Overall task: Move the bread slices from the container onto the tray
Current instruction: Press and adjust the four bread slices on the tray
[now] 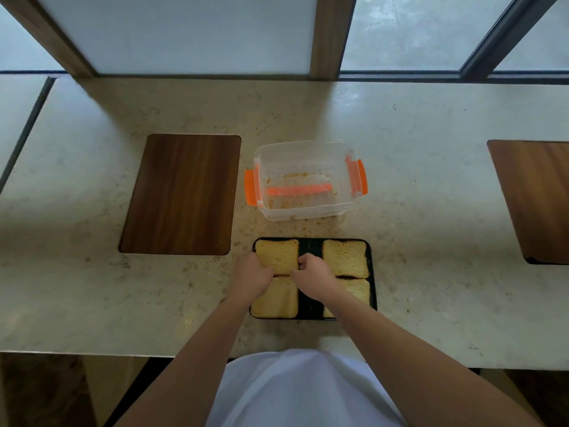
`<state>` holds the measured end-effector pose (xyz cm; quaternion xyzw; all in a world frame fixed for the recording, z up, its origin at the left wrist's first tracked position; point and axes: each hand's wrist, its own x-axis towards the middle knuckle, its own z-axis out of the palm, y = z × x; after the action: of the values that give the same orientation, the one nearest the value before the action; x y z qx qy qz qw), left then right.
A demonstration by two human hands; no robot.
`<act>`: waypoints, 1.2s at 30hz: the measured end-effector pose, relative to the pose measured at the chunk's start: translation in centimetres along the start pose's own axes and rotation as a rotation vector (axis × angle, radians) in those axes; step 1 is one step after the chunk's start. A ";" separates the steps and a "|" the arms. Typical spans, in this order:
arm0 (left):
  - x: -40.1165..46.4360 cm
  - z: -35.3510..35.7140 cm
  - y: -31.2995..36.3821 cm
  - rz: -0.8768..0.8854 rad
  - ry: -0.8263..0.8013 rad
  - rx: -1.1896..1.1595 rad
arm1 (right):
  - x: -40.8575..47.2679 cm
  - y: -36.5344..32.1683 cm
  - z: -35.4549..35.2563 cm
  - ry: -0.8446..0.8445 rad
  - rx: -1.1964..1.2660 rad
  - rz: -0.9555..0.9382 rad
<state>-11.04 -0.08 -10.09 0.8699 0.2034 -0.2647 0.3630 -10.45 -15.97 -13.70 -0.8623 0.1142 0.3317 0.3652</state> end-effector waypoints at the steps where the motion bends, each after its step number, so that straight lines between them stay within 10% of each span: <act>1: 0.0 0.0 0.1 0.003 0.003 0.005 | 0.0 0.1 0.0 0.006 0.002 -0.004; 36: -3.3 1.3 -3.1 0.008 0.021 0.037 | -5.1 1.4 1.6 -0.012 0.198 0.080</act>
<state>-15.70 0.41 -10.46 0.8800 0.1988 -0.2576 0.3460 -15.68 -16.11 -11.94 -0.8146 0.1787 0.3384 0.4358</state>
